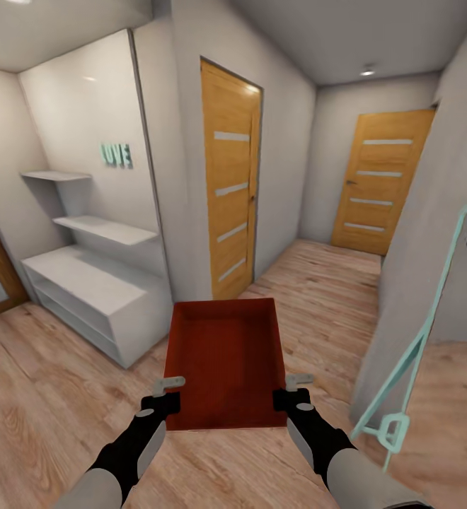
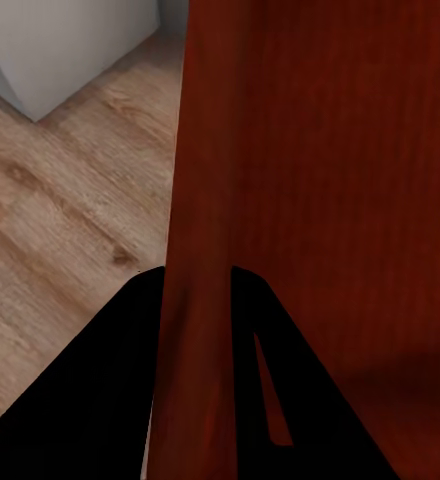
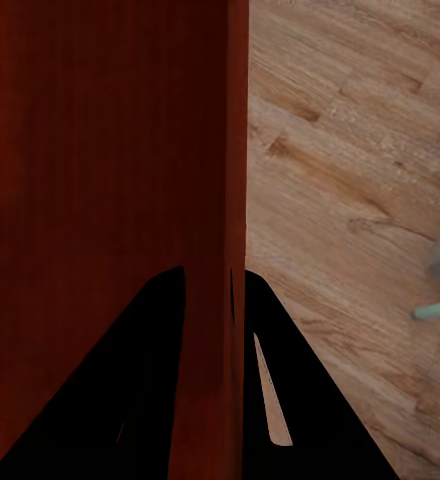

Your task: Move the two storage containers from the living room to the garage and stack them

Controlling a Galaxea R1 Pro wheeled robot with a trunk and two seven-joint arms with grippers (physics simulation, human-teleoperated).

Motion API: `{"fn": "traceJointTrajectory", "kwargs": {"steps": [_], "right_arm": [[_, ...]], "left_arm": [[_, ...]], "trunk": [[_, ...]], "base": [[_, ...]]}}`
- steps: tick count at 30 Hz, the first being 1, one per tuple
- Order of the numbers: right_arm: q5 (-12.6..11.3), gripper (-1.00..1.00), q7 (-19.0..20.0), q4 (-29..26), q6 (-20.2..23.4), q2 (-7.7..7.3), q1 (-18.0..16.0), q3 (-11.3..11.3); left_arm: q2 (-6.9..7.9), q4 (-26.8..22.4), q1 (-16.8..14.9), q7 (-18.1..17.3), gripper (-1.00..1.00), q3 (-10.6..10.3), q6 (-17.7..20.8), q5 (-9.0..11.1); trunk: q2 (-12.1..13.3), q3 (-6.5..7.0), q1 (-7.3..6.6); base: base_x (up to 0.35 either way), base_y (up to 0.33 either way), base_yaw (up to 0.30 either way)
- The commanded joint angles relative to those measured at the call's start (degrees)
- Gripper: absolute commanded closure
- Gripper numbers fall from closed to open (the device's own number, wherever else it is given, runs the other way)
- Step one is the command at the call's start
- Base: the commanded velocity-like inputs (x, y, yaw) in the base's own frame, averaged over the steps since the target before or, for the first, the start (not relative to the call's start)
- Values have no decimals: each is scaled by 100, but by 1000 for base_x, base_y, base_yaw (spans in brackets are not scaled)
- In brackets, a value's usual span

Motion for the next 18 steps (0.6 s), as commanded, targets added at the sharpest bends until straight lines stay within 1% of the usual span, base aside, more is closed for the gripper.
{"fn": "traceJointTrajectory", "kwargs": {"steps": [1,18], "right_arm": [[-158,100,-21,-4,34,2,1,-21],[-158,100,-14,-7,46,2,1,-21]], "left_arm": [[3,-27,-6,113,100,57,-452,207],[3,-28,-6,113,100,57,-452,207]], "trunk": [[-13,-13,7],[-13,-13,7]], "base": [[322,0,-25],[322,0,-2]]}}
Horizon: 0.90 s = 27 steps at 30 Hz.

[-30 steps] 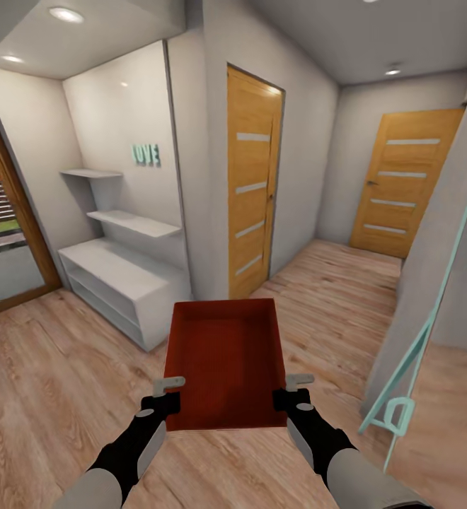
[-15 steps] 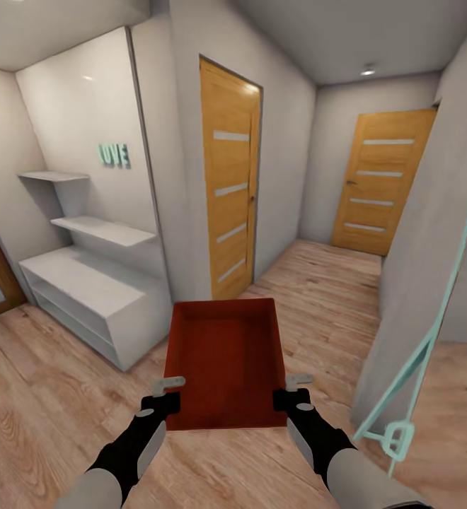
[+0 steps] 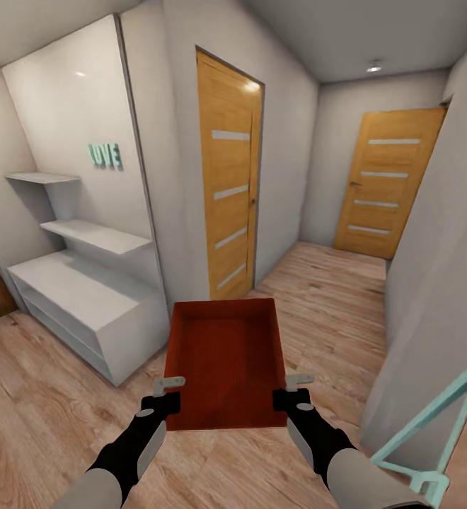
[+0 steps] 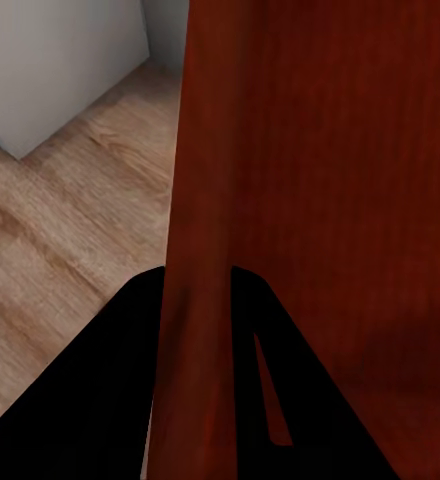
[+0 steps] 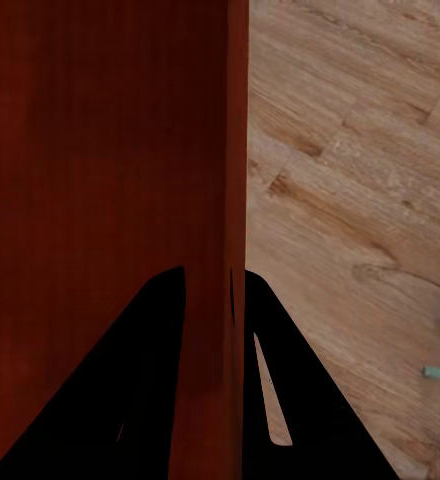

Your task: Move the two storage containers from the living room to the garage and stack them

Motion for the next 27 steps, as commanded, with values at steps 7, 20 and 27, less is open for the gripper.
{"fn": "traceJointTrajectory", "kwargs": {"steps": [7,20,27], "right_arm": [[-153,100,-14,-9,32,2,1,-22],[-153,100,-20,-2,34,7,1,-22],[-153,100,-20,-6,32,8,0,-22]], "left_arm": [[3,-25,-7,112,100,57,-467,207],[3,-25,-7,112,100,57,-467,207],[3,-23,-7,112,100,56,-467,207]], "trunk": [[-13,-13,7],[-13,-13,7],[-13,-13,7]], "base": [[322,0,0],[322,0,-58],[322,0,-269]]}}
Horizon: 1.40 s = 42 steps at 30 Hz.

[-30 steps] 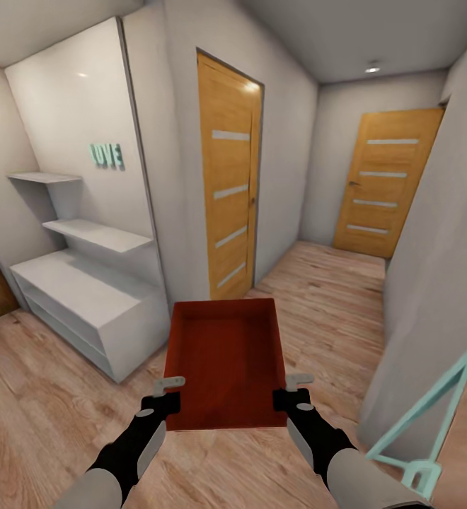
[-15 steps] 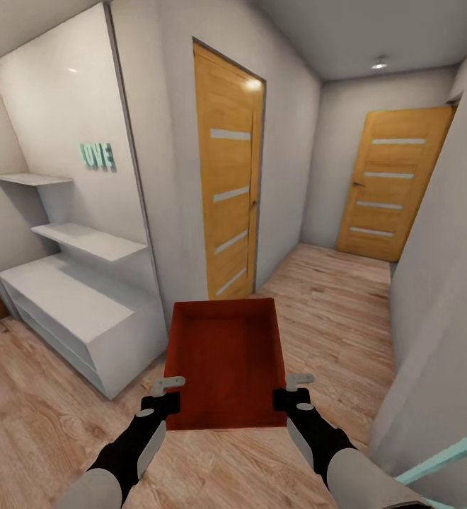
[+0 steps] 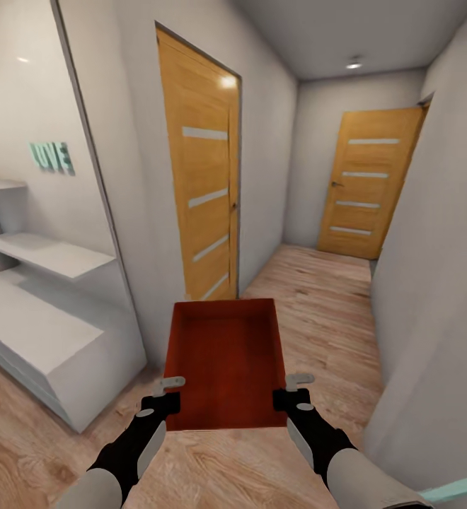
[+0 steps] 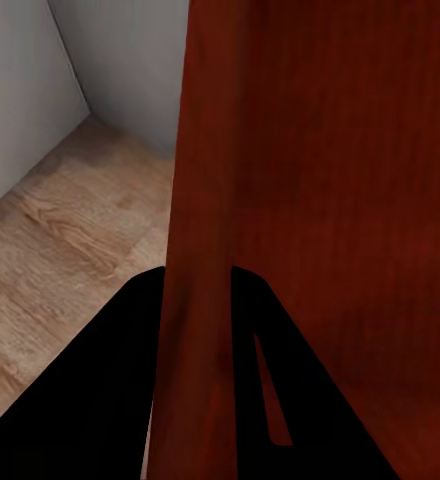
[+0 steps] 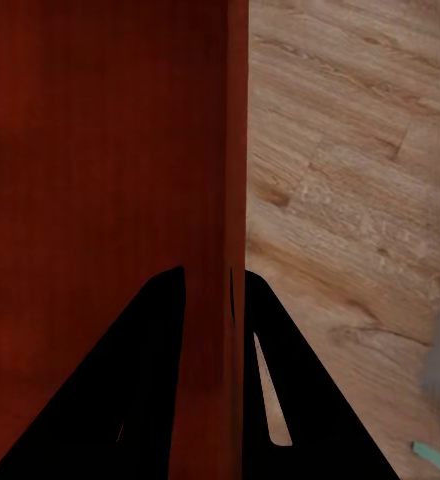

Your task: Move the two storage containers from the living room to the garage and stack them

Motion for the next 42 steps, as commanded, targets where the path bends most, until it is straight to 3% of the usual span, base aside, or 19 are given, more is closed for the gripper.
{"fn": "traceJointTrajectory", "kwargs": {"steps": [1,11,33,42], "right_arm": [[-154,100,-20,-2,35,9,-3,-24],[-154,100,-20,-2,35,4,-2,-24],[-146,100,-20,-7,34,4,-1,-24],[-146,100,-20,-7,34,4,-4,-24]], "left_arm": [[4,-25,-5,112,100,59,-458,205],[4,-28,-5,112,100,59,-458,205],[4,-31,-5,112,100,59,-458,205],[4,-31,-5,114,100,59,-458,205]], "trunk": [[-13,-13,7],[-13,-13,7],[-13,-13,7],[-13,-13,7]], "base": [[322,0,-282],[322,19,-257],[322,82,-11],[322,87,-201]]}}
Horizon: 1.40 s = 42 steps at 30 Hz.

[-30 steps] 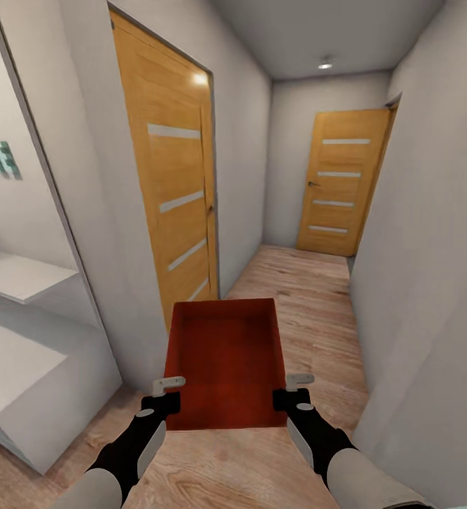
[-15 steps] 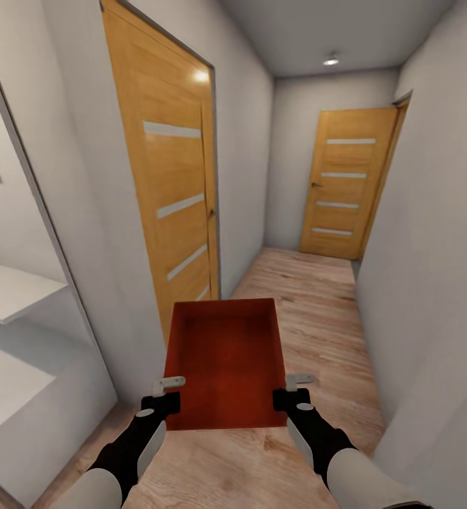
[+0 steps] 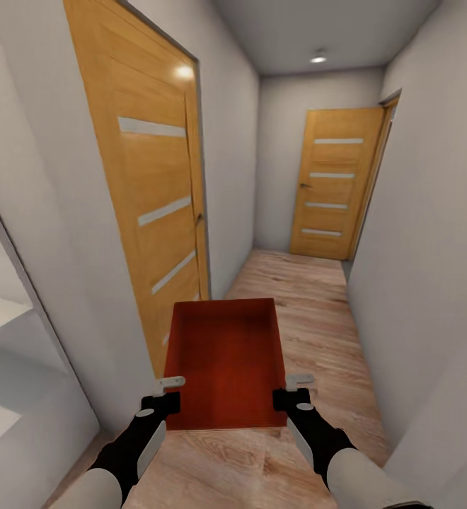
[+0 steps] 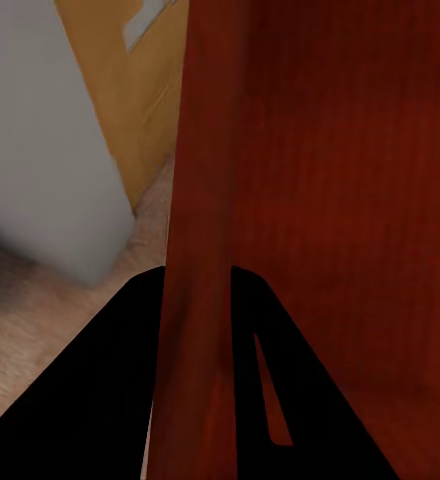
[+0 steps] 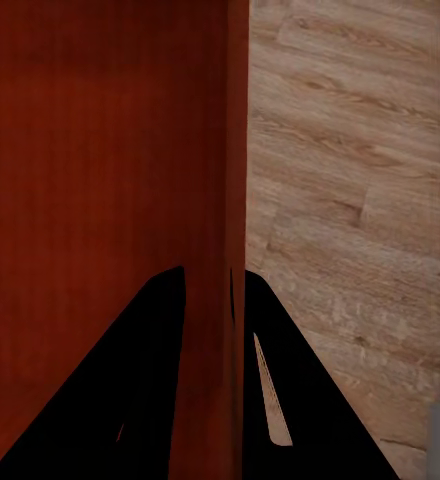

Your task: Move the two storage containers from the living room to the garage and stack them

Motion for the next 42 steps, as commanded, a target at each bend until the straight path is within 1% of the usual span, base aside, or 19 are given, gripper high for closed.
{"fn": "traceJointTrajectory", "kwargs": {"steps": [1,30,42], "right_arm": [[-152,100,-22,-4,34,3,-1,-21],[-152,100,-22,-3,34,3,1,-21],[-152,100,-22,-4,34,3,2,-21]], "left_arm": [[4,-28,-5,114,100,56,-454,204],[4,-28,-5,116,100,56,-454,204],[5,-28,-5,114,100,56,-454,204]], "trunk": [[-13,-13,7],[-13,-13,7],[-13,-13,7]], "base": [[322,87,-241],[322,87,-241],[322,87,-30]]}}
